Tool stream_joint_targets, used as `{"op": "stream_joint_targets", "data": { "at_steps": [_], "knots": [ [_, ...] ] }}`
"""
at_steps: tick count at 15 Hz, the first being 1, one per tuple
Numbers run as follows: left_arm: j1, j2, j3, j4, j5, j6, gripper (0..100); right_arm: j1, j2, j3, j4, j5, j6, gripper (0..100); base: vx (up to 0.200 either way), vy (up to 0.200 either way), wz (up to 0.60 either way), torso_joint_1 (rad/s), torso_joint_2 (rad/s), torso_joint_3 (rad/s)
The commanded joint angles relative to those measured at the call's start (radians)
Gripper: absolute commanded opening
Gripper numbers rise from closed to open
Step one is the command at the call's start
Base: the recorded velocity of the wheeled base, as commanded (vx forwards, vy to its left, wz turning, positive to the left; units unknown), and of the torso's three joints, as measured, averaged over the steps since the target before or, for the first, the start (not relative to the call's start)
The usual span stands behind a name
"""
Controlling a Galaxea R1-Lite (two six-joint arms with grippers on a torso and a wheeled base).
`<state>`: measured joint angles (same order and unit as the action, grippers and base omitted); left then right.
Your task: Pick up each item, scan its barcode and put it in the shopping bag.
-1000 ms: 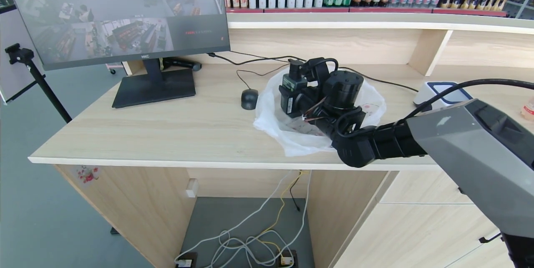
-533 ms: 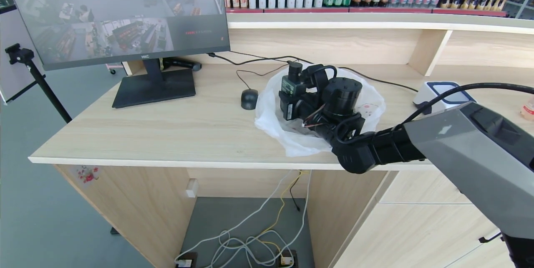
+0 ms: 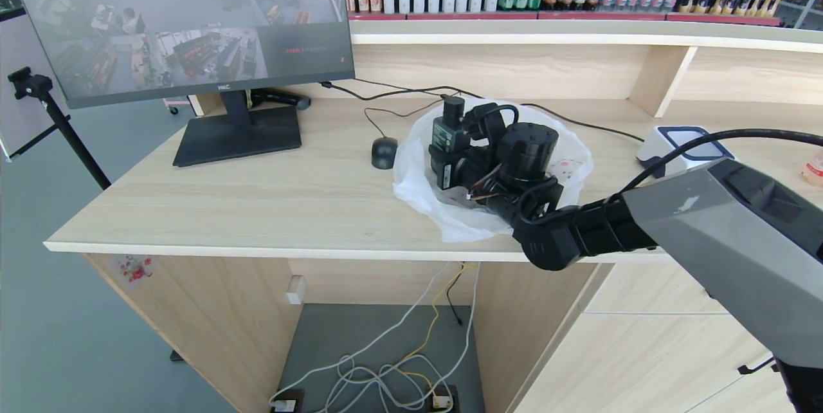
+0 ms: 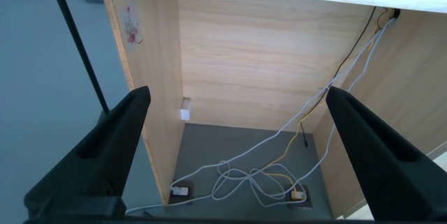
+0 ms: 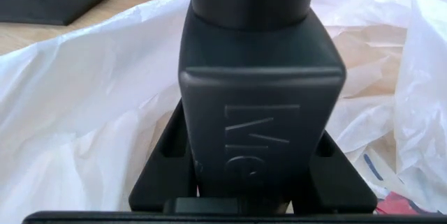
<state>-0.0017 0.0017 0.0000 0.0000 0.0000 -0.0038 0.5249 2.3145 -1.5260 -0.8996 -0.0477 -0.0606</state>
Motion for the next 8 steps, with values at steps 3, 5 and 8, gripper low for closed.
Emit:
{"op": "stream_joint_targets", "data": {
  "at_steps": [3, 5, 8],
  "knots": [
    [0.000, 0.000, 0.000, 0.000, 0.000, -0.001, 100, 0.001, -0.007, 0.038, -0.061, 0.000, -0.001, 100, 0.000, 0.000, 0.00, 0.000, 0.00, 0.000],
    [0.000, 0.000, 0.000, 0.000, 0.000, -0.001, 100, 0.001, -0.029, 0.069, -0.088, 0.002, 0.001, 100, 0.000, 0.000, 0.00, 0.000, 0.00, 0.000],
    [0.000, 0.000, 0.000, 0.000, 0.000, -0.001, 100, 0.001, -0.067, 0.142, -0.159, 0.014, 0.002, 100, 0.000, 0.000, 0.00, 0.000, 0.00, 0.000]
  ]
}}
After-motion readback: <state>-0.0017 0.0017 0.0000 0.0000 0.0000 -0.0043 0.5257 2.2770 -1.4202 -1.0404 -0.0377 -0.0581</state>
